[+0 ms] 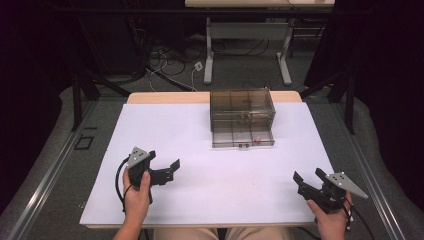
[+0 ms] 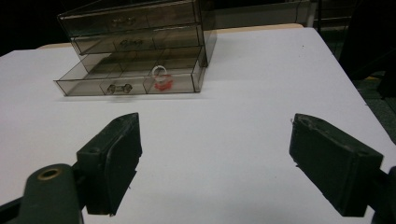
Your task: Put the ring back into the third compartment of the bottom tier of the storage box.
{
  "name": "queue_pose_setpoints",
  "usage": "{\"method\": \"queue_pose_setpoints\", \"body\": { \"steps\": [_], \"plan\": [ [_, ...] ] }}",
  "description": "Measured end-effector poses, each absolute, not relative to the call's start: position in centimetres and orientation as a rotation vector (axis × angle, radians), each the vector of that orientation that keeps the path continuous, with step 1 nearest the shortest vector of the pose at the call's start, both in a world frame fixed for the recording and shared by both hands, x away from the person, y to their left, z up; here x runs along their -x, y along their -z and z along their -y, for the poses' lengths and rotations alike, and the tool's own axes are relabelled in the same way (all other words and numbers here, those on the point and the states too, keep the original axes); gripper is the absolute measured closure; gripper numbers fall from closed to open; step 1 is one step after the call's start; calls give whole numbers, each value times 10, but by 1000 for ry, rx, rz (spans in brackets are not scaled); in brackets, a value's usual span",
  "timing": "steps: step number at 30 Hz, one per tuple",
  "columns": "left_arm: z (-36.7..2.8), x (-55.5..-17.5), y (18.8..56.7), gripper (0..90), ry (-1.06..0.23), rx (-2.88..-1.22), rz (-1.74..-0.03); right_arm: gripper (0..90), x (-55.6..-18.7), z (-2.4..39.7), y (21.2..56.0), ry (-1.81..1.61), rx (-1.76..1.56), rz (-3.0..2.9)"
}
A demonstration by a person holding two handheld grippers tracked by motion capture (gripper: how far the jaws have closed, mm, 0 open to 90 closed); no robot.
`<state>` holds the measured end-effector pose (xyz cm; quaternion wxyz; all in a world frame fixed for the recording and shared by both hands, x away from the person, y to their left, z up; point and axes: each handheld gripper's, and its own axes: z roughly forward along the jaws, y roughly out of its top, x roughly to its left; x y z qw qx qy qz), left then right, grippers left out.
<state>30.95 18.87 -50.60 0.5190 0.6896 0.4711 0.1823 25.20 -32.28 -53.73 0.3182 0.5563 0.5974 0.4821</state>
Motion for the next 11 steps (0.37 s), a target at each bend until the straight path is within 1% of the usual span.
{"method": "queue_pose_setpoints", "body": {
  "steps": [11],
  "plan": [
    [-203, -298, 513, 4, -447, -1668, -1161, 152, -252, 323, 537, -1259, -1473, -1592]
  ]
}}
